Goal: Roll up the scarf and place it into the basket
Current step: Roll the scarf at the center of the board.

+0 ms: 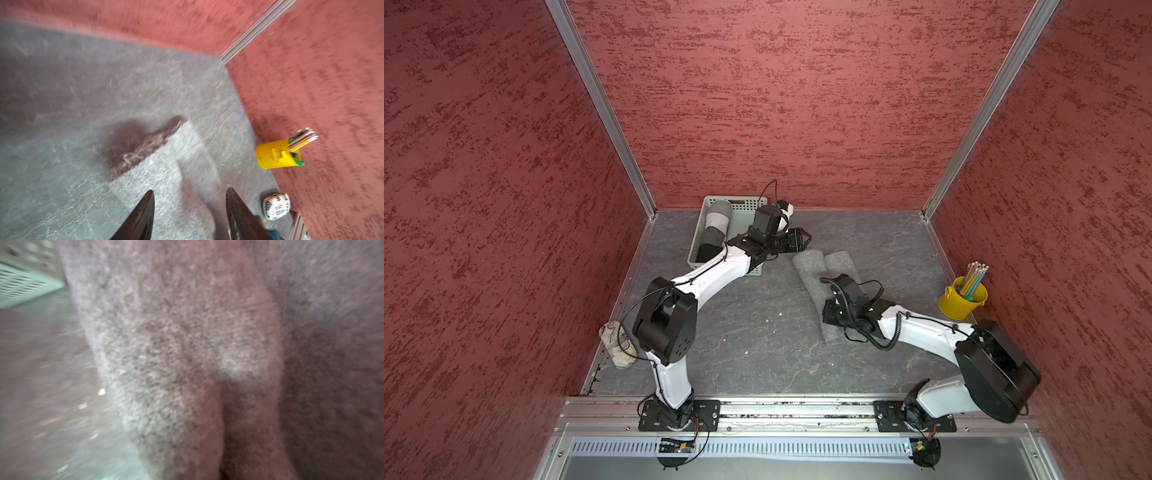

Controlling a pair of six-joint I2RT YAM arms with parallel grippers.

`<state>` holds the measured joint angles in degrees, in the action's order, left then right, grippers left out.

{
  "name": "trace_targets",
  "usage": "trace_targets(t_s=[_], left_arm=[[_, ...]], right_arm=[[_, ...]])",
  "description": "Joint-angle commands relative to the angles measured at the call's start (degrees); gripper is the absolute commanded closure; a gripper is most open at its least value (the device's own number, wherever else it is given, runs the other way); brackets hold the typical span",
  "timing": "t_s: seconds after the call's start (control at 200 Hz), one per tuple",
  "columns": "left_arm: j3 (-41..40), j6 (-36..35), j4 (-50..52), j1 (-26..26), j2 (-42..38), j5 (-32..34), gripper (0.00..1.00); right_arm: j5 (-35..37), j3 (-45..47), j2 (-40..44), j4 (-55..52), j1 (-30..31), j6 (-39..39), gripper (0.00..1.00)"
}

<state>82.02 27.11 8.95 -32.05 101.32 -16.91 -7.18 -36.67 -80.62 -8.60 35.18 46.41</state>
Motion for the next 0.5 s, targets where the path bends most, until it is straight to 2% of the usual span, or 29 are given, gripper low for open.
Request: trace_targets(t_s=[0.0, 0.15, 0.331, 0.496], left_arm=[[-3.63, -2.25, 1.51, -1.31, -1.19, 1.70, 0.44], [-5.42, -3.85, 1.73, -3.24, -1.92, 0.94, 0.47], [-4.84, -6.28, 1.70, -6.17, 0.18, -1.32, 0.53], [-2.15, -8.43, 0.99, -8.38, 4.58, -3.39, 0.60]], right_arm=[[-17.69, 4.76, 1.95, 12.47, -2.51, 11.60, 0.96], [-25.29, 12.16, 5.23, 24.37, -6.89, 21.84, 0.97], [-30.68, 19.35, 8.57, 37.48, -11.45, 32.73, 0.98], [-31.75, 23.20, 10.24, 39.75, -14.06, 36.20, 0.92]])
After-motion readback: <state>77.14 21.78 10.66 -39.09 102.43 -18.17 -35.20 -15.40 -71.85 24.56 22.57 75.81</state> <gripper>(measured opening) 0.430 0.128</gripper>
